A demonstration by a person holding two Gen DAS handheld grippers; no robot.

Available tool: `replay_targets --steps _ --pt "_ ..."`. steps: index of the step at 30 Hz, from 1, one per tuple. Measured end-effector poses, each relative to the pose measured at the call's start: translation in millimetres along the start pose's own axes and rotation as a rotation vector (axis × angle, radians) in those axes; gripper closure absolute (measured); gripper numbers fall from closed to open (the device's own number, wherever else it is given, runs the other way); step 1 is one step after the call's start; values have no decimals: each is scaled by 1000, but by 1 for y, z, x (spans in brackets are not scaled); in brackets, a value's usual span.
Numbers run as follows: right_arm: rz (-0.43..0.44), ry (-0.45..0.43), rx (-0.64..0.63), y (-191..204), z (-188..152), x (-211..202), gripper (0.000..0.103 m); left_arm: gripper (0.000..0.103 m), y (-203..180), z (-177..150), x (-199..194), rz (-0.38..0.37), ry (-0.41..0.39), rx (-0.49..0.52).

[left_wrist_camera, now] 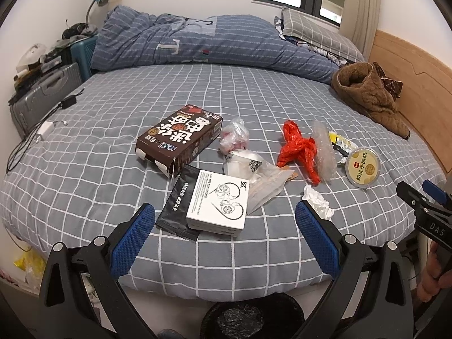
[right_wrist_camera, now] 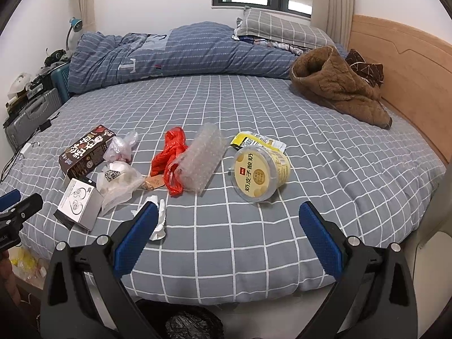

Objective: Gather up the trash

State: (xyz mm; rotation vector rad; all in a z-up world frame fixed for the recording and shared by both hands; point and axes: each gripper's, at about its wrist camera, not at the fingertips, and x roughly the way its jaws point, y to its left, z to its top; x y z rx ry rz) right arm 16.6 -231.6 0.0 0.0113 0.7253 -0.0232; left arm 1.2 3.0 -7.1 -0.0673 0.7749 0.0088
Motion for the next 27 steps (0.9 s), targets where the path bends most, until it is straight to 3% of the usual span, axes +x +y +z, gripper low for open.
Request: replay_targets --steps 27 --pt "-7 -8 29 -5 3 -3 7 6 1 0 -1 0 5 1"
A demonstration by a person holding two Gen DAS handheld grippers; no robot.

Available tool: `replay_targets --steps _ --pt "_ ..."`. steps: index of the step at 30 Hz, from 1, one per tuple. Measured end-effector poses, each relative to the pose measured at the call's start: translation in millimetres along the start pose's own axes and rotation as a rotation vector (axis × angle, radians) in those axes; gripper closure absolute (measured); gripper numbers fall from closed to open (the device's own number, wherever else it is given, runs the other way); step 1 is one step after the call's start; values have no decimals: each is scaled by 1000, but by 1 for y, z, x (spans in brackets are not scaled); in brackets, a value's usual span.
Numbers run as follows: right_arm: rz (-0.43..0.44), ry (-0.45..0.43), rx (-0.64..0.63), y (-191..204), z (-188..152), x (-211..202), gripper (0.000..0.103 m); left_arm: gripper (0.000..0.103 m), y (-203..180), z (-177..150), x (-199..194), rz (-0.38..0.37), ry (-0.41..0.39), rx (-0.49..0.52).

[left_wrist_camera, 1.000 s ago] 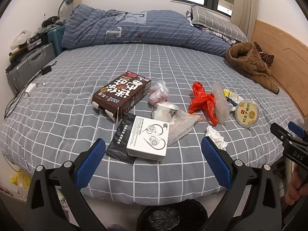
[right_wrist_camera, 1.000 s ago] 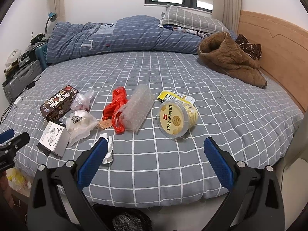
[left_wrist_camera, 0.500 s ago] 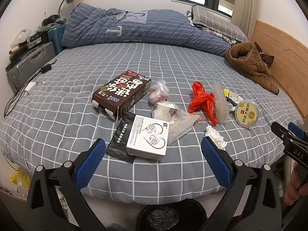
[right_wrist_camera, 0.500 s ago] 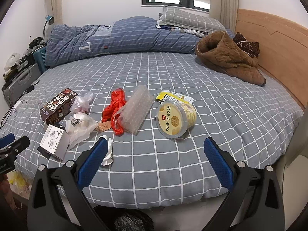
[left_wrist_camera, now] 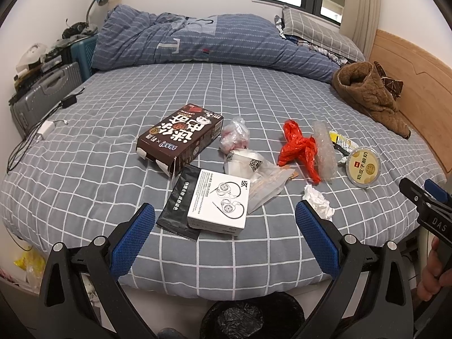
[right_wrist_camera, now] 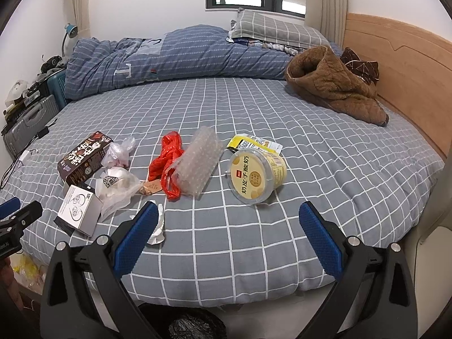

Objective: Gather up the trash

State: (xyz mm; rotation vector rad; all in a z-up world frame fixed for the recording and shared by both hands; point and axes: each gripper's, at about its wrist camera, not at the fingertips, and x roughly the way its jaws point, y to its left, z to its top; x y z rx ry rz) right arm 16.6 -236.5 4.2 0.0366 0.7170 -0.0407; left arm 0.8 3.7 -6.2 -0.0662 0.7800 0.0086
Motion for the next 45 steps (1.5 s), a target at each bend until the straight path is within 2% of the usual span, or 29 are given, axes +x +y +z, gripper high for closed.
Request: replay_targets --steps 21,26,30,42,45 --pt "-3 3 1 -1 0 1 7 6 2 -1 3 -2 10 -3" --pt "-22 1 1 -4 2 5 7 6 2 -2 14 2 38 1" --pt "-45 6 -3 -8 9 16 7 6 3 1 27 13 56 10" --pt "-88 102 -13 -22 28 76 7 6 13 5 80 37 161 9" --pt "-102 124 -19 -22 33 94 7 6 15 4 89 13 200 -6"
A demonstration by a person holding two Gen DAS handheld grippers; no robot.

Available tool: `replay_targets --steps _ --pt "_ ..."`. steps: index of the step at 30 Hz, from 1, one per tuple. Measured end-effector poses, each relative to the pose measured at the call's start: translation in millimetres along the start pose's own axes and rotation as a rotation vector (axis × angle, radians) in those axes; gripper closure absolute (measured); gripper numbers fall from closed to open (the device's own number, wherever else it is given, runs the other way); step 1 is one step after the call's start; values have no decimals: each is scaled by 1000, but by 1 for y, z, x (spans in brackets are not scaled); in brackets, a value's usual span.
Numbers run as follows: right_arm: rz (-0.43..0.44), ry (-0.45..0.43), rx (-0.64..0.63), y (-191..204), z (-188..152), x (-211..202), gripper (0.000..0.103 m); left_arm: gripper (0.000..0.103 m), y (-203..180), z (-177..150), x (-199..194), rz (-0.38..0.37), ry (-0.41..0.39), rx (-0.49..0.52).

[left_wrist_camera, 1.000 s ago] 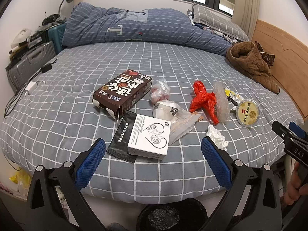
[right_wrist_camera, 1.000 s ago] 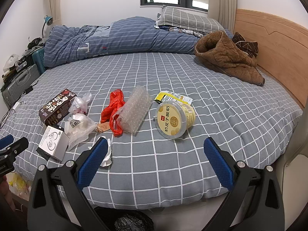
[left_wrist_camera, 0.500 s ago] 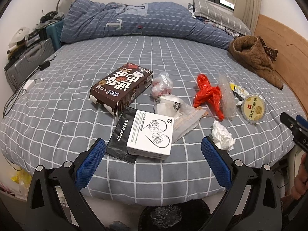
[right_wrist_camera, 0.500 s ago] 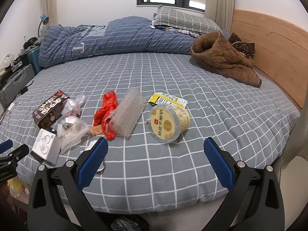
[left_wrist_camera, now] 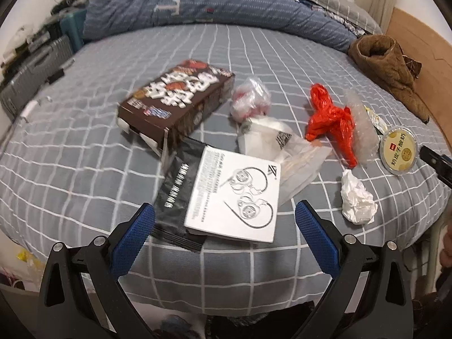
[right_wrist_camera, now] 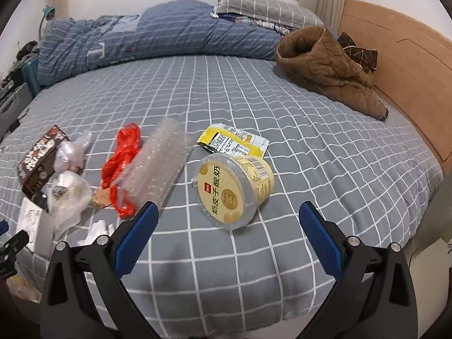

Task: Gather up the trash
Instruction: 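Reach the right gripper to the yellow yogurt cup while the left gripper grasps the white instruction card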

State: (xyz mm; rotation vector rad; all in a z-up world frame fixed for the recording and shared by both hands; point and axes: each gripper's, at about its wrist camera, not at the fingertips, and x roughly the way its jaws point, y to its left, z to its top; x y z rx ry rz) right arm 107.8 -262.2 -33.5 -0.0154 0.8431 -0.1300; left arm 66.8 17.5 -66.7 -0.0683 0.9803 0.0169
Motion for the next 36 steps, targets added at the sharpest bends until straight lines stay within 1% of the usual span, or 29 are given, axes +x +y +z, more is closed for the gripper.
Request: replay_targets --steps 5,15,19,22,24,26,28,29,30,36 --pt "-27 21 -14 5 9 26 7 6 -4 4 11 34 4 30" --pt "-97 88 -13 8 22 82 7 6 -12 8 34 63 43 67" --pt "-96 118 1 7 23 101 7 12 -13 11 44 73 64 65" --pt "-98 119 3 8 23 107 7 16 -14 12 50 73 74 62" --pt "-99 114 0 9 24 109 8 19 -15 13 54 69 81 60" --pt "-99 112 -1 8 25 110 8 28 -15 14 58 60 90 57" --pt "-96 114 2 8 25 112 9 30 -16 14 59 60 91 59" --pt "-94 116 6 7 25 112 11 30 -16 14 60 60 90 60" --pt "-102 113 7 7 25 112 19 30 -16 15 59 58 90 59" --pt "-90 93 15 4 28 104 29 31 -13 16 55 44 85 45"
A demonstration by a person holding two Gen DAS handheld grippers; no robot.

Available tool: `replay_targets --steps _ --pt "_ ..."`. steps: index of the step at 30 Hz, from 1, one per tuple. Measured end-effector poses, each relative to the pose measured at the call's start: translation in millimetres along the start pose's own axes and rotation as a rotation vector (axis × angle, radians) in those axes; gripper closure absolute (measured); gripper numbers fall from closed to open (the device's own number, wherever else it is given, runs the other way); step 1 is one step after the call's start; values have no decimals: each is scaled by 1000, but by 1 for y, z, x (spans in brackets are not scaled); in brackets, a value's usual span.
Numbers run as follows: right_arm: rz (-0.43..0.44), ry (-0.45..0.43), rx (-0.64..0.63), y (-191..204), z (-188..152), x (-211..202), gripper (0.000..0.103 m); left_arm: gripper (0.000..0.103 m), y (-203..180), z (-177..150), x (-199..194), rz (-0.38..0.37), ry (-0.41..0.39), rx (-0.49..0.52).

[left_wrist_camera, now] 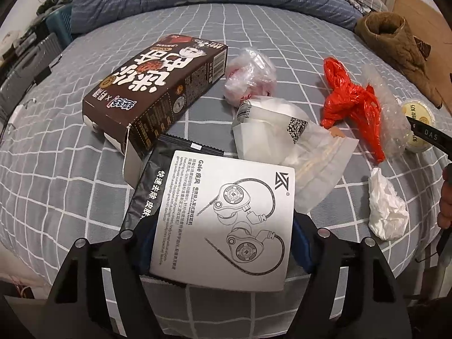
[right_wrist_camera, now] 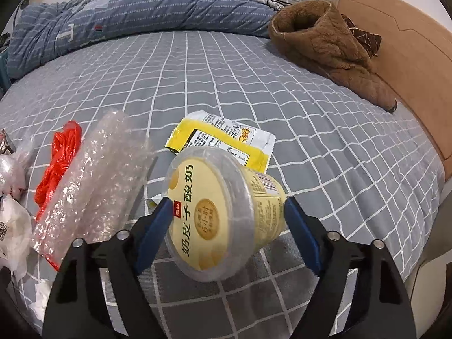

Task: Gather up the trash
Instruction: 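Reach the right gripper to the yellow yogurt cup while the left gripper grasps the white instruction card, then close the right gripper on the yogurt cup and lift it off the bed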

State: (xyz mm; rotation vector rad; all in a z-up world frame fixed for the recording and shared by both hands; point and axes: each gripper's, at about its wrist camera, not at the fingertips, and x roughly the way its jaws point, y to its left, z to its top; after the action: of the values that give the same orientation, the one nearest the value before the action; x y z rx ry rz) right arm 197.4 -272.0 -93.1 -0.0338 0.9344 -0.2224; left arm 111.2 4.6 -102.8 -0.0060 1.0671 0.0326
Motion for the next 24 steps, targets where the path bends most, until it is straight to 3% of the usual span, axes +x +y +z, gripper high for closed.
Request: replay_targets --steps 11,19,24 --pt "14 -39 -14 -2 2 -17 53 31 5 -1 -23 -7 -31 -8" --pt "31 -66 -8 -6 4 -34 76 31 7 0 -32 -20 -51 -16" --pt "56 -72 9 -12 2 -43 85 31 10 0 -38 -29 -63 -18"
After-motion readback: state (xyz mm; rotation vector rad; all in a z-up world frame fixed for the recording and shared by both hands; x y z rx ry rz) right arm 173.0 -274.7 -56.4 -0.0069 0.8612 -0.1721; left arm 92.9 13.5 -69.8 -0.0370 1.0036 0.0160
